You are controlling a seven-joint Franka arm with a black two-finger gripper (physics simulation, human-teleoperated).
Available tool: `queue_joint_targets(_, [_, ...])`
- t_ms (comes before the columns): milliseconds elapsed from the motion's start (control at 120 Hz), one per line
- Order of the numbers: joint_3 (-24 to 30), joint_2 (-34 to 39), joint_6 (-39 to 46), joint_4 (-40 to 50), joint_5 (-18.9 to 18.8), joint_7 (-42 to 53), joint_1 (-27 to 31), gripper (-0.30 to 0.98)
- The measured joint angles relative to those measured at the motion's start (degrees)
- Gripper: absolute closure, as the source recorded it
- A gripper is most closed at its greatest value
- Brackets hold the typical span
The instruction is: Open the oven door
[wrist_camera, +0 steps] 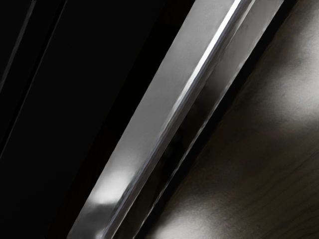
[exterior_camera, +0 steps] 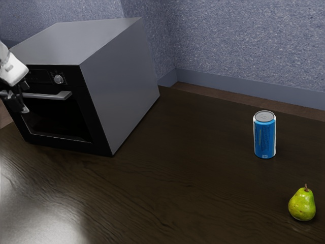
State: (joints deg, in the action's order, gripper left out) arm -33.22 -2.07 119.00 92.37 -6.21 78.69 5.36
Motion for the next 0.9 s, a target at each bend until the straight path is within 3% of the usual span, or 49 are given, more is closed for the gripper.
queue_joint_targets(158, [0.0, -0.2, 1.0, 1.2, 0.7, 0.4, -0.8, 0.0])
queue_joint_targets(192, [-0.1, 1.7, 1.4, 3.9, 0.9, 0.4, -1.5, -0.04])
queue_joint_targets(292, [1.4, 9.9, 2.7, 14.0, 1.2, 0.6, -1.6, 0.03])
queue_joint_targets(342, [3.2, 20.9, 3.3, 23.6, -0.2, 0.7, -1.0, 0.11])
queue_joint_targets(425, [12.3, 54.2, 0.2, 41.8, -5.8, 0.0, 2.4, 0.07])
queue_joint_targets(458, [16.6, 61.3, -2.5, 41.2, -6.4, -0.4, 2.9, 0.05])
queue_joint_targets(492, [19.2, 63.0, -4.8, 36.8, -5.4, -0.7, 2.8, 0.04])
queue_joint_targets(525, [20.5, 56.6, -7.4, 26.6, -2.7, -1.2, 2.4, 0.03])
queue_joint_targets(592, [21.8, 34.7, -15.4, 0.1, 2.1, -4.7, 2.1, 0.02])
queue_joint_targets(642, [23.2, 24.0, -20.8, -10.4, 5.2, -10.3, 1.7, 0.02])
queue_joint_targets(708, [27.0, 14.0, -25.7, -15.4, 7.7, -17.8, 1.4, 0.01])
queue_joint_targets(792, [31.3, 4.4, -29.4, -16.5, 8.1, -25.9, 0.3, 0.01])
queue_joint_targets(900, [32.2, -0.7, -32.4, -15.7, 8.6, -34.8, -2.7, 0.0])
